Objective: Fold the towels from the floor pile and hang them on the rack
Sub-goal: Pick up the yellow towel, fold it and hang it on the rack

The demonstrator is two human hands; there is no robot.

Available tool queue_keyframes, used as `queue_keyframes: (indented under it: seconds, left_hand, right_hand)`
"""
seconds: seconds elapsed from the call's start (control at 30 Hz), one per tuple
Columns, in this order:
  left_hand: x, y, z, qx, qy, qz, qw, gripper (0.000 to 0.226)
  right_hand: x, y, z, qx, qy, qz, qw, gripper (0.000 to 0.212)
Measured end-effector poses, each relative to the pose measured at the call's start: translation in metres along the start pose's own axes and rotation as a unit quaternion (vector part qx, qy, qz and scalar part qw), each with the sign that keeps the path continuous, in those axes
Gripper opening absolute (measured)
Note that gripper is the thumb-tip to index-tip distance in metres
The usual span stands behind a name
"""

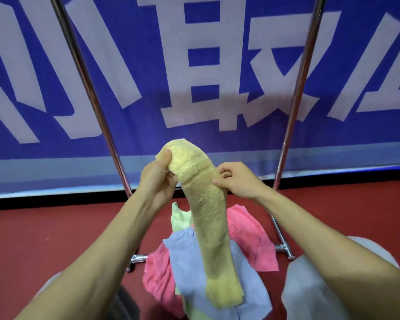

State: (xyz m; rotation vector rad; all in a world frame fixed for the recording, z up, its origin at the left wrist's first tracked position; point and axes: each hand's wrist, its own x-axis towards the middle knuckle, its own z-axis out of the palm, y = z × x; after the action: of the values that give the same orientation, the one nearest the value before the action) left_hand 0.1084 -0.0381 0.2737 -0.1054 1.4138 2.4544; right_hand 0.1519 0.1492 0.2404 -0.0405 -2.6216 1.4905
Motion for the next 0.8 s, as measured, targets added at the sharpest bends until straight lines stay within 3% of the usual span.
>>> queue_keyframes:
  seconds: [0.07, 0.23, 0.33, 0.5, 0.6, 0.7, 0.8]
  left_hand:
    - [0.002, -0.011, -0.01, -0.048, 0.008, -0.018, 0.999, 0.026]
    - [-0.003, -0.026, -0.012, -0.098, -0.01, -0.032, 0.995, 0.023]
    - [-0.013, -0.024, -0.012, -0.1, -0.013, -0.029, 0.994, 0.021]
    - [-0.015, -0.02, -0.026, -0.122, 0.009, -0.002, 0.992, 0.017]
    - [-0.018, -0.021, -0.022, -0.096, -0.042, -0.015, 0.994, 0.022]
    - [-0.016, -0.026, -0.019, -0.02, -0.081, -0.023, 0.996, 0.032]
    - [-0.014, -0.033, -0.015, 0.091, -0.092, -0.057, 0.99, 0.062]
  right_hand:
    - [0.002, 0.001, 0.006, -0.087, -0.004, -0.016, 0.996, 0.001]
    - [-0.008, -0.006, 0.018, -0.229, 0.002, -0.043, 0.972, 0.023]
    - [-0.013, -0.008, 0.013, -0.231, 0.04, -0.053, 0.971, 0.015]
    - [-0.023, -0.007, 0.01, -0.103, 0.074, -0.04, 0.991, 0.009]
    - [-0.029, -0.013, 0.011, 0.025, 0.039, -0.03, 0.998, 0.007]
    - [-0.031, -0.023, 0.007, 0.144, 0.05, -0.019, 0.988, 0.007]
    - [-0.03, -0.028, 0.002, 0.193, 0.083, -0.014, 0.978, 0.008]
